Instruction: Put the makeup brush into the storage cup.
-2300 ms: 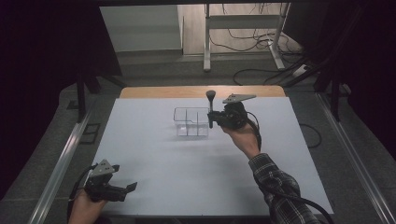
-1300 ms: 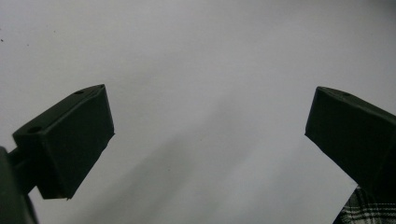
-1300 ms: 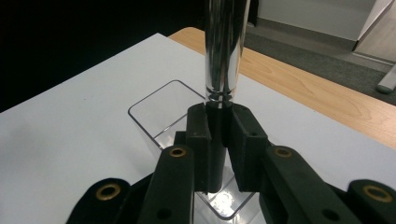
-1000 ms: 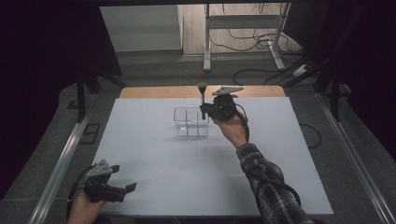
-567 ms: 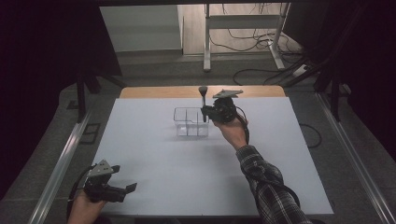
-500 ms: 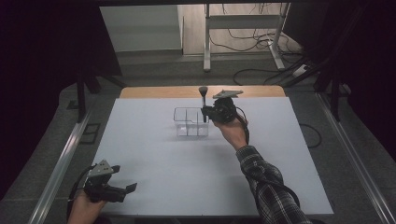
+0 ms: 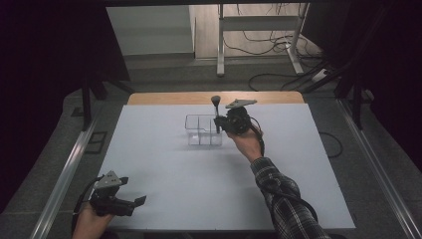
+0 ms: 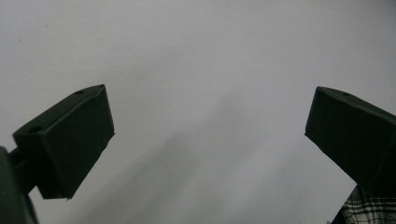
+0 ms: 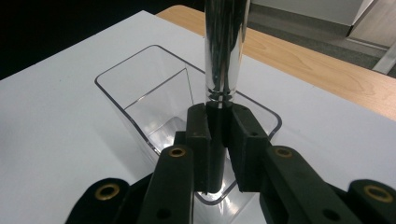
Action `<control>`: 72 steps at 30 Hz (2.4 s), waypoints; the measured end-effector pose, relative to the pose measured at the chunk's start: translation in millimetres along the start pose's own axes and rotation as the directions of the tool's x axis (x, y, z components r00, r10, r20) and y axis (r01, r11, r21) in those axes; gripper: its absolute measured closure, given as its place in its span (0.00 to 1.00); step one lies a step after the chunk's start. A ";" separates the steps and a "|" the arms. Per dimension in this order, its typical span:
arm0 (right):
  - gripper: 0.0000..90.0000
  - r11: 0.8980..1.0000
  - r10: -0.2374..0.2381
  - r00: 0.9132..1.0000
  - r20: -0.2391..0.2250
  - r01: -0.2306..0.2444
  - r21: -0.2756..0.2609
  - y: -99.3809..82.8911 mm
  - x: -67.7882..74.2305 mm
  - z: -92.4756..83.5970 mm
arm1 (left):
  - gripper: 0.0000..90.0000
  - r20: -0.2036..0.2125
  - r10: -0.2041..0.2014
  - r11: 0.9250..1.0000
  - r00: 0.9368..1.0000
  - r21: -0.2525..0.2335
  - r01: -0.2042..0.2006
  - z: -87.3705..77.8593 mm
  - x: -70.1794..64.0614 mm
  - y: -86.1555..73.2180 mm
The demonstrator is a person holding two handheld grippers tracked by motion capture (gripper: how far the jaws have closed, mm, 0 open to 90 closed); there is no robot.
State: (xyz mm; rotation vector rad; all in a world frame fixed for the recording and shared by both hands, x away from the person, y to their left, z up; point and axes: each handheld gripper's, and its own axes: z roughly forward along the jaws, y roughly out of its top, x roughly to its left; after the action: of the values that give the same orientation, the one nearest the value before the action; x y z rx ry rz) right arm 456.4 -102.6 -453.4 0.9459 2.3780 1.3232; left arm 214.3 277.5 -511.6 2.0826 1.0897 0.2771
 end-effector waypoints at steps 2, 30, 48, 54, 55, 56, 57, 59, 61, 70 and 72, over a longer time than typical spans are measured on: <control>0.87 1.000 0.001 1.000 0.000 -0.001 0.005 -1.2 0.2 0.9 | 0.01 0.000 0.001 1.000 1.000 0.002 -0.001 0.1 -0.1 0.1; 0.73 0.999 -0.002 1.000 0.011 0.002 0.040 -6.5 1.9 4.7 | 0.02 0.002 0.005 1.000 1.000 0.009 -0.005 0.9 -0.9 0.0; 0.44 0.997 -0.052 0.998 0.018 0.050 0.065 -6.0 6.0 -7.8 | 0.02 0.001 0.005 1.000 1.000 0.011 -0.005 1.3 -1.0 0.3; 0.34 0.995 -0.074 0.997 0.016 0.073 0.075 -5.0 7.4 -10.3 | 0.02 0.000 0.004 1.000 1.000 0.011 -0.004 1.3 -0.9 0.3; 0.32 0.994 -0.078 0.997 0.016 0.076 0.078 -5.0 7.6 -10.5 | 0.02 0.001 0.004 1.000 1.000 0.011 -0.004 1.3 -0.9 0.4; 0.31 0.993 -0.081 0.997 0.014 0.080 0.082 -5.1 7.7 -10.5 | 0.02 0.000 0.004 1.000 1.000 0.011 -0.004 1.3 -0.9 0.4; 0.29 0.993 -0.085 0.996 0.012 0.083 0.084 -5.3 7.7 -10.5 | 0.02 0.000 0.004 1.000 1.000 0.010 -0.004 1.3 -0.9 0.4; 0.26 0.992 -0.087 0.996 0.006 0.086 0.090 -6.1 7.9 -10.3 | 0.02 0.000 0.002 1.000 1.000 0.009 -0.002 1.2 -0.7 0.3; 0.23 0.991 -0.089 0.996 0.004 0.088 0.097 -7.1 8.4 -9.7 | 0.02 -0.001 0.001 1.000 1.000 0.008 -0.001 1.2 -0.6 0.3; 0.11 0.985 -0.106 0.994 -0.033 0.110 0.135 -10.5 13.4 -10.8 | 0.01 -0.004 0.001 1.000 1.000 0.011 -0.001 1.2 -0.5 0.1; 0.09 0.983 -0.117 0.992 -0.039 0.122 0.141 -11.2 14.9 -12.1 | 0.01 -0.006 0.002 1.000 1.000 0.013 -0.002 1.3 -0.5 0.1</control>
State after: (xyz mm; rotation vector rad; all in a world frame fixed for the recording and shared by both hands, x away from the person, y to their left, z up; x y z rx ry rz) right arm 434.4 -105.1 -454.9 0.8098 2.5374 1.1445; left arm 214.7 276.4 -512.4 2.0961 1.0954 0.2782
